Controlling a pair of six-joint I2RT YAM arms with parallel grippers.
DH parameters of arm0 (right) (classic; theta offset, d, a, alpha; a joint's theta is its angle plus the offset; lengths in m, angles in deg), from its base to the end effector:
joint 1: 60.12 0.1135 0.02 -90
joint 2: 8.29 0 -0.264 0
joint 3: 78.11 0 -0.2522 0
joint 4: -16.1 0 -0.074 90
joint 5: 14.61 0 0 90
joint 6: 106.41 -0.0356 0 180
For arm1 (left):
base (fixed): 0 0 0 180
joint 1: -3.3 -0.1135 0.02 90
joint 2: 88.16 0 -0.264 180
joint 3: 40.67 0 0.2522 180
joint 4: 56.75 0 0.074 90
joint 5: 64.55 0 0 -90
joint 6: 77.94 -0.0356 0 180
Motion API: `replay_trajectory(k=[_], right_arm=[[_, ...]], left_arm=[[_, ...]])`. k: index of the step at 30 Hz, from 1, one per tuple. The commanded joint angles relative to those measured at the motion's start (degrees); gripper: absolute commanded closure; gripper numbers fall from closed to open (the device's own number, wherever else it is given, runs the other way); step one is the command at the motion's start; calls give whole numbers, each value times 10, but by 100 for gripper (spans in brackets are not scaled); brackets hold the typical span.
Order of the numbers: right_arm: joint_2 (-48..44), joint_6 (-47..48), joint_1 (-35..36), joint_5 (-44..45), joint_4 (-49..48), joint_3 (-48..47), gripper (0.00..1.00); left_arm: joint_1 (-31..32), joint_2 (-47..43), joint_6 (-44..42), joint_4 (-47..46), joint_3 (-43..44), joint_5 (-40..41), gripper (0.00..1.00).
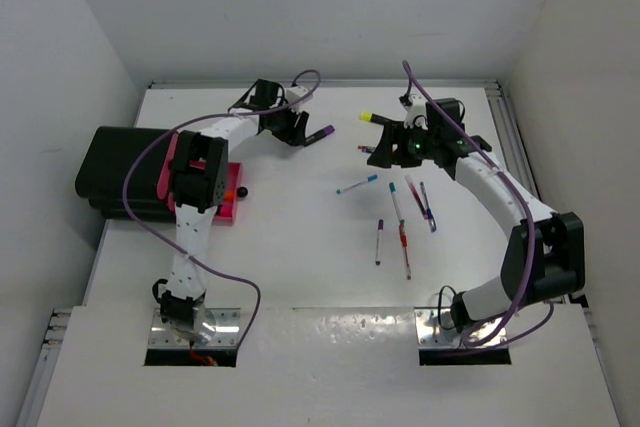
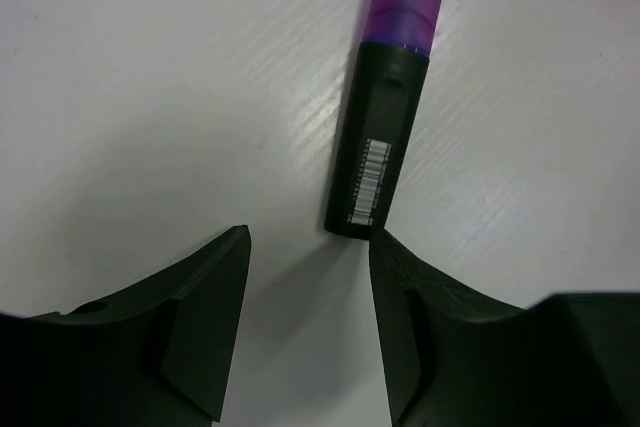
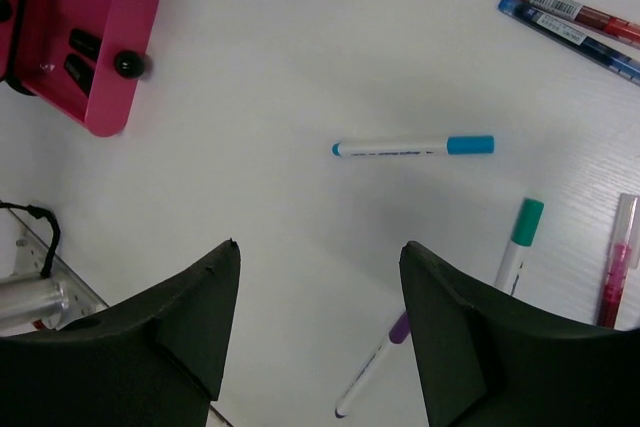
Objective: Sort the stationery into containers
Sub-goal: Pick up the pen from the center of the board.
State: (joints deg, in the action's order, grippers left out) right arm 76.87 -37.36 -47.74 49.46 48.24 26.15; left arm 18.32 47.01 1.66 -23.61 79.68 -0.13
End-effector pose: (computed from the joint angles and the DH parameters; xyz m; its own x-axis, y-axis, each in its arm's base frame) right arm 0.3149 0.0851 0.2649 -0.7884 0.1562 -0.5951 -0.2468 0.8057 0.5385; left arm 0.5003 -0.1502 0.1563 -0.6129 0.3330 -0.7165 0.6341 0.7484 -0.1945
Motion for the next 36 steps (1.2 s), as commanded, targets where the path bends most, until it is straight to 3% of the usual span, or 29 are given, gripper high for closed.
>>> replay_trajectory(k=[1, 11, 20, 23, 25, 26, 27, 29, 33, 36], right_arm=[[-23, 6, -3, -8, -10, 8, 36], [-31, 18, -20, -8, 2, 9, 35], [-33, 22, -24, -10, 3, 5, 35], [-34, 22, -25, -10, 2, 2, 36], [-39, 22, -25, -11, 2, 0, 36], [-39, 22, -25, -11, 1, 0, 37], [-44, 24, -25, -12, -1, -1, 37], [-47, 26, -25, -12, -4, 0, 37], [-57, 24, -25, -14, -9, 4, 38], [-69, 21, -24, -17, -12, 7, 38]], left_arm=[[11, 3, 24, -52, 42, -14, 43], [37, 36, 7, -55, 42, -33, 42], [76, 100, -9, 10, 130, 24, 43], [91, 102, -34, 31, 124, 50, 60], [95, 83, -50, 36, 100, 70, 80], [95, 83, -50, 39, 91, 73, 80], [93, 44, -63, 48, 60, 76, 87], [91, 31, -72, 51, 46, 70, 88], [77, -113, -123, 52, -73, 20, 92], [56, -229, -239, 107, -137, -41, 96]])
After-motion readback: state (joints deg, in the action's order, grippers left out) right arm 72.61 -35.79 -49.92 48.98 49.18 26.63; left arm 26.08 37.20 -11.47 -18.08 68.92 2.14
